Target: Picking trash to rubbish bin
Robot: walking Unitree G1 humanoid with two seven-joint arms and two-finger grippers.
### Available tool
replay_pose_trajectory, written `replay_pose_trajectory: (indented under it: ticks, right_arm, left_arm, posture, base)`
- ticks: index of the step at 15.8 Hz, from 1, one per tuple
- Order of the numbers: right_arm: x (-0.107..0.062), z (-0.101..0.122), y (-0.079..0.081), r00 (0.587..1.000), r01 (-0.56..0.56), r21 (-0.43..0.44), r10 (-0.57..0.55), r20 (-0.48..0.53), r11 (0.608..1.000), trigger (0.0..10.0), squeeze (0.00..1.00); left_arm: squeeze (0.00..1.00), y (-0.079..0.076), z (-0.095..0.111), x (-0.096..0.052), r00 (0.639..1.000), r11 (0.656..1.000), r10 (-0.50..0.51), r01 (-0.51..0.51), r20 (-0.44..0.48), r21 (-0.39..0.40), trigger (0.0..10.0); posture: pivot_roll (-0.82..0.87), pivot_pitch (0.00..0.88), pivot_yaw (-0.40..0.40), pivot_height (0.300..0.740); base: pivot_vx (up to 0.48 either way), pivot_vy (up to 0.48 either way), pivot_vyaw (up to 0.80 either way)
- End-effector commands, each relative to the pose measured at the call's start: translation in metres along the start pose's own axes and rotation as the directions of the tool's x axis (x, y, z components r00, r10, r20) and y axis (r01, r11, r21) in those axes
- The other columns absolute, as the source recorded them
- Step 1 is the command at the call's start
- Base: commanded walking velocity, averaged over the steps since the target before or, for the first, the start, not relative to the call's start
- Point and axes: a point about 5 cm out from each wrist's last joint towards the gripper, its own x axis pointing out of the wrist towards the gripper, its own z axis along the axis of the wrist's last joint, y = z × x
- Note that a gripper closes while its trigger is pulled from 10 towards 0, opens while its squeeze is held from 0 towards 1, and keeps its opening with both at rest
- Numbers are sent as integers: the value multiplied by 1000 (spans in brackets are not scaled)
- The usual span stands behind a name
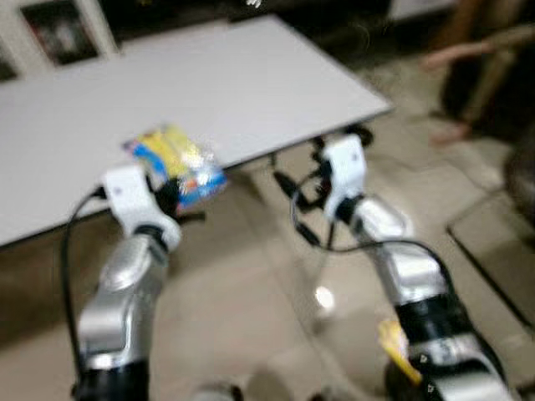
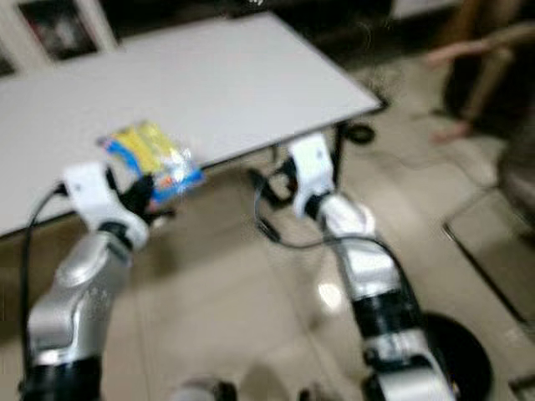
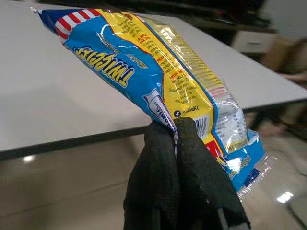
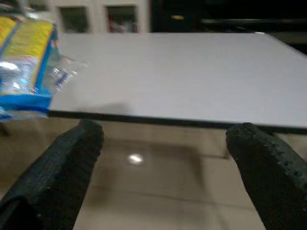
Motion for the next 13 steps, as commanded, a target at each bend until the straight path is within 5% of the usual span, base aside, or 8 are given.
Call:
replay_pose_trajectory:
  ticks: [1,13]
  right_arm:
    - [2,3,4,1000,-9,4,9,11,1000,10000,0]
    - [3,1,5,1000,-5,3,5,6,1000,10000,0]
  left_arm:
    - [0,6,1,0,1000,1000,13,-13,-5,4,10000]
    - [0,15,1,3,1000,1000,25,-25,-18,-19,10000]
  posture:
    - [-52,121,67,740]
    - [-54,123,72,740]
  base:
    - [0,0,-800]
    - [0,0,-800]
